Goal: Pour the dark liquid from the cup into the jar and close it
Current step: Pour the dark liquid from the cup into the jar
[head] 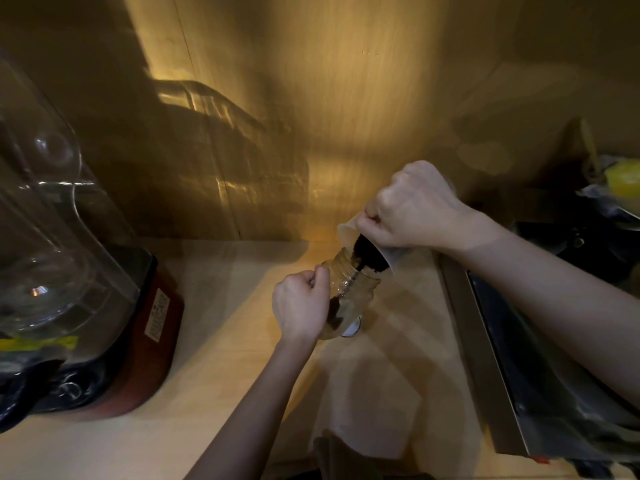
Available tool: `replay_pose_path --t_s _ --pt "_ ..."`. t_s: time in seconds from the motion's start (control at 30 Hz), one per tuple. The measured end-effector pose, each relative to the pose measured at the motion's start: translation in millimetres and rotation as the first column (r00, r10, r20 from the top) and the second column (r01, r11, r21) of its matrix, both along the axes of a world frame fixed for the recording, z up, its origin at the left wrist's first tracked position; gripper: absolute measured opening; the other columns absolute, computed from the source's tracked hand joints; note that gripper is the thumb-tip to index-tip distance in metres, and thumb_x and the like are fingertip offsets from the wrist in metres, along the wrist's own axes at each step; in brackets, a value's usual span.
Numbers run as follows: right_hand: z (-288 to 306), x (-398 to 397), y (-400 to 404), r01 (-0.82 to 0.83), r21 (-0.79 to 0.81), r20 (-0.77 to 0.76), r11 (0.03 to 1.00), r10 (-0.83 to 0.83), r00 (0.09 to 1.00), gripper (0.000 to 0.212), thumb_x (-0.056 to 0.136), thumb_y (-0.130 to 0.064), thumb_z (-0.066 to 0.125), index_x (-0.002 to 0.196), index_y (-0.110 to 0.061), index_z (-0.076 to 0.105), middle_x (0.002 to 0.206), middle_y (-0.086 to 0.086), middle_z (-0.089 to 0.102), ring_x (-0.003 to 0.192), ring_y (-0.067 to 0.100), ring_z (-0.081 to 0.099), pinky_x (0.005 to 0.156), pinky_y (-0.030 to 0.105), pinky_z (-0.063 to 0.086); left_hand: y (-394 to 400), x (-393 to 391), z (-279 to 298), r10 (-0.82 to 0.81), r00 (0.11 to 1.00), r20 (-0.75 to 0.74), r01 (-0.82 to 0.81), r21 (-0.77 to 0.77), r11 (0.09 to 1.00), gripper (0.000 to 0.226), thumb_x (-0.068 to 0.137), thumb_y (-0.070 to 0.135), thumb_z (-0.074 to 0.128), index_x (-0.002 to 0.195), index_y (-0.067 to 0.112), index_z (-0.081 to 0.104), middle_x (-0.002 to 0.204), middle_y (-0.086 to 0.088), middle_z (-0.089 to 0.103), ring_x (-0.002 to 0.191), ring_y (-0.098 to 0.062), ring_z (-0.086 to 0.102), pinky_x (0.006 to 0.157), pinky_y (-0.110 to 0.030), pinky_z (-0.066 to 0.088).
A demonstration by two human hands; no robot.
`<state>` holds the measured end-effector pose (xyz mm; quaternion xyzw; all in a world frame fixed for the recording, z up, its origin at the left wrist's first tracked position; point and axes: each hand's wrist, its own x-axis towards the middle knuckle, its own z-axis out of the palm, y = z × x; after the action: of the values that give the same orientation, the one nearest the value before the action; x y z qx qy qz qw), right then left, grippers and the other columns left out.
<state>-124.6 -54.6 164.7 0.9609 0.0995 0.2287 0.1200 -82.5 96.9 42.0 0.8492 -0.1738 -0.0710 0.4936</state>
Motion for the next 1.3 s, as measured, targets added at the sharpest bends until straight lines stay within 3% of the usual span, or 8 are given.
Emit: replay_pose_path --t_s 0.3,0.47,0.7,0.97,1.07,1.2,1.3 --pt "1.6 -3.8 -0.6 0.009 0.005 -0.009 1.000 -0.009 1.000 0.039 0.073 -0.019 0.059 0.035 -0.011 0.055 0.037 -0.004 0.022 0.033 0.013 0.024 0.040 0.018 0.027 -0.5 -1.2 0.4 0.001 1.000 -0.017 -0.002 -0.025 1.000 0.044 0.078 0.032 0.042 0.041 0.013 0.030 0.046 -0.013 0.031 0.049 -0.029 0.032 0.051 -0.035 0.030" --pt "2.5 0.4 2.0 -0.002 -0.007 -0.031 1.000 0.002 1.000 0.040 0.074 -0.018 0.056 0.035 -0.010 0.054 0.036 -0.003 0.025 0.033 0.014 0.026 0.040 0.019 0.025 -0.3 -3.9 2.3 -0.002 0.999 -0.036 0.000 -0.043 0.999 0.049 0.084 0.022 0.048 0.040 0.015 0.029 0.042 -0.004 0.027 0.045 -0.021 0.028 0.051 -0.033 0.027" --pt "3.7 1.7 -1.6 0.002 -0.031 -0.047 1.000 -0.003 0.999 0.041 0.076 -0.021 0.053 0.036 -0.010 0.058 0.030 0.003 0.042 0.030 0.016 0.030 0.041 0.020 0.024 -0.2 -2.8 5.0 0.015 0.998 -0.067 -0.019 -0.052 0.998 0.046 0.083 0.021 0.048 0.041 0.012 0.030 0.046 -0.009 0.028 0.048 -0.022 0.027 0.052 -0.033 0.027" --pt "7.6 3.2 0.8 0.000 -0.055 -0.036 0.998 -0.002 0.999 0.048 0.079 -0.027 0.044 0.037 -0.010 0.057 0.033 -0.001 0.029 0.035 0.014 0.024 0.043 0.020 0.021 -2.4 -2.6 6.8 0.009 0.999 -0.053 -0.013 -0.060 0.998 0.048 0.084 0.021 0.048 0.040 0.014 0.029 0.046 -0.008 0.029 0.047 -0.022 0.028 0.052 -0.033 0.027" --pt "5.9 4.2 1.3 -0.005 -0.076 -0.034 0.997 0.003 0.999 0.048 0.077 -0.029 0.044 0.035 -0.009 0.056 0.029 0.006 0.042 0.027 0.019 0.035 0.042 0.019 0.022 -2.7 -1.8 5.1 -0.009 0.999 -0.047 0.005 -0.072 0.997 0.045 0.085 0.021 0.048 0.042 0.012 0.036 0.045 -0.009 0.032 0.046 -0.023 0.030 0.051 -0.033 0.028" --pt "7.7 5.3 1.9 -0.012 -0.094 -0.020 0.995 0.011 1.000 0.048 0.078 -0.027 0.043 0.034 -0.009 0.054 0.028 0.005 0.036 0.027 0.018 0.035 0.042 0.019 0.022 -2.7 -0.9 3.3 -0.002 0.999 -0.044 -0.001 -0.070 0.998 0.044 0.082 0.027 0.046 0.043 0.011 0.037 0.046 -0.012 0.033 0.048 -0.026 0.031 0.051 -0.035 0.029" --pt "8.2 5.8 2.8 -0.017 -0.106 -0.017 0.994 0.015 1.000 0.047 0.076 -0.027 0.044 0.034 -0.009 0.054 0.029 0.006 0.043 0.026 0.020 0.042 0.043 0.019 0.022 -2.8 -1.8 5.3 0.008 0.999 -0.047 -0.011 -0.063 0.998 0.046 0.082 0.025 0.047 0.041 0.013 0.033 0.045 -0.010 0.031 0.048 -0.026 0.030 0.052 -0.035 0.029"
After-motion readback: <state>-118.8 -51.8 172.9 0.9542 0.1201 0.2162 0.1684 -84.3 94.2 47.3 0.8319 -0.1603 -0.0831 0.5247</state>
